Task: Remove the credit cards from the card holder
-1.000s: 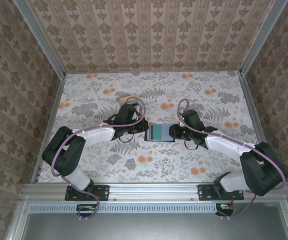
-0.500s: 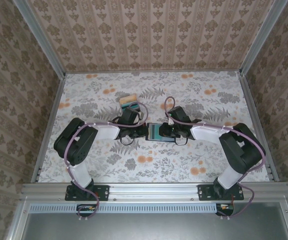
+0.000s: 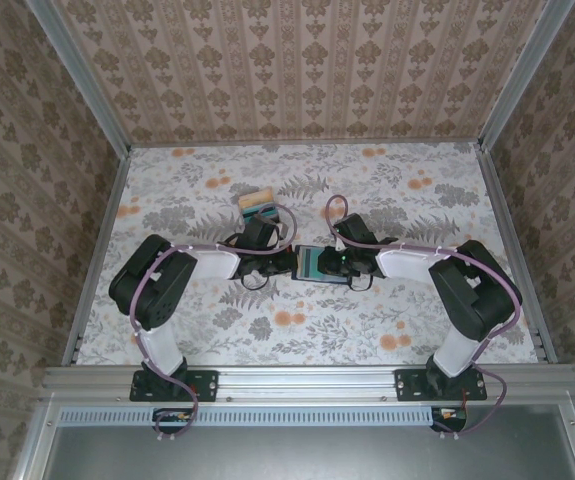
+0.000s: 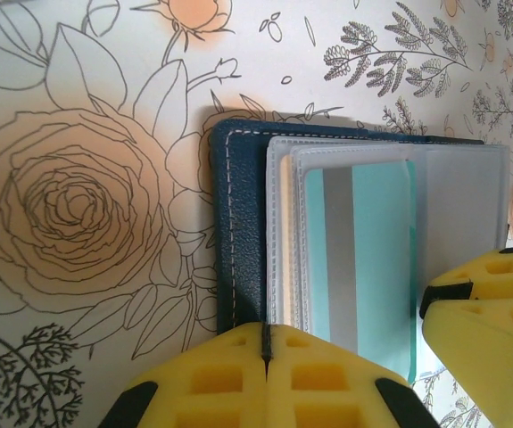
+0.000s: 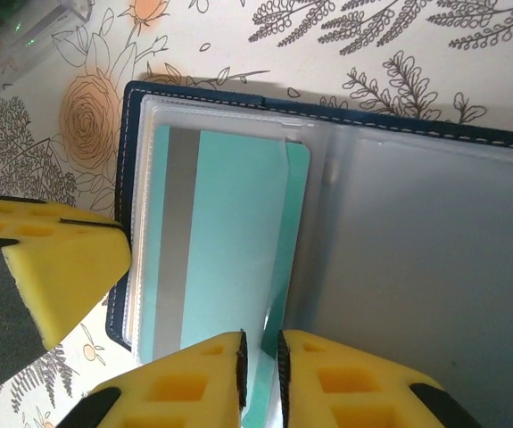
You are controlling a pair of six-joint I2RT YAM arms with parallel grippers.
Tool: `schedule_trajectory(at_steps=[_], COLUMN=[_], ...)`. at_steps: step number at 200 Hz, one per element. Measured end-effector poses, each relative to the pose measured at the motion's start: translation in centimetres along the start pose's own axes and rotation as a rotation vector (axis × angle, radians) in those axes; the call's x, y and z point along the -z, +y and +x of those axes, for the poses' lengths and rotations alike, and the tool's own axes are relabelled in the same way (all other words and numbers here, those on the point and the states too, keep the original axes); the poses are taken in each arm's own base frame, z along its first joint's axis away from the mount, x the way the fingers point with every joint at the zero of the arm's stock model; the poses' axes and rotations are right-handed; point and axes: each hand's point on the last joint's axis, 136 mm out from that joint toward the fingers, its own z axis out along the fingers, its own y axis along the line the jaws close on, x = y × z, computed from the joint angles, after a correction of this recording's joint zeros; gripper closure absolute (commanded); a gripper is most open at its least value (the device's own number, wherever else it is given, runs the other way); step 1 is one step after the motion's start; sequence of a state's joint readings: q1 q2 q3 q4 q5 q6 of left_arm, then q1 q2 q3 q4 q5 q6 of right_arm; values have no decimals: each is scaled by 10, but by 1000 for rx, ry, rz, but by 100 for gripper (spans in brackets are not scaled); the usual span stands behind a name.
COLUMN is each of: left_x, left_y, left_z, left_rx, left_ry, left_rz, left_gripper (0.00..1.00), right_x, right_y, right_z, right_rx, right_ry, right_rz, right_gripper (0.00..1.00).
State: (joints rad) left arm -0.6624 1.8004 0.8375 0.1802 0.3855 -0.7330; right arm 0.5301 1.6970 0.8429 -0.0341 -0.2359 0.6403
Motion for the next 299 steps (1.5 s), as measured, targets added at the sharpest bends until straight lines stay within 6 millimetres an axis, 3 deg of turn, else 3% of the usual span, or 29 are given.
schedule_trajectory(at_steps=[95, 140, 186, 275, 299], left_x=[-1, -2, -2, -1, 3], left_y=[-3, -3, -4, -4, -2], left_z=[3, 3, 5, 5, 8], left_rx=[-9, -9, -13, -12, -6], left_ry=[6, 6, 7, 9, 18], left_rz=[1, 0, 0, -3, -22], left_gripper=[100, 100, 100, 100, 95], right_x=[-7, -5, 4, 14, 15], right_y=[-5, -3, -6, -39, -37], right_z=[1, 0, -2, -3, -2], right_rx=[-33, -65, -73, -149, -150], right_ry=[18, 16, -2, -16, -11], right_rz=[3, -29, -33, -5, -23], right_gripper=[84, 100, 100, 100, 97])
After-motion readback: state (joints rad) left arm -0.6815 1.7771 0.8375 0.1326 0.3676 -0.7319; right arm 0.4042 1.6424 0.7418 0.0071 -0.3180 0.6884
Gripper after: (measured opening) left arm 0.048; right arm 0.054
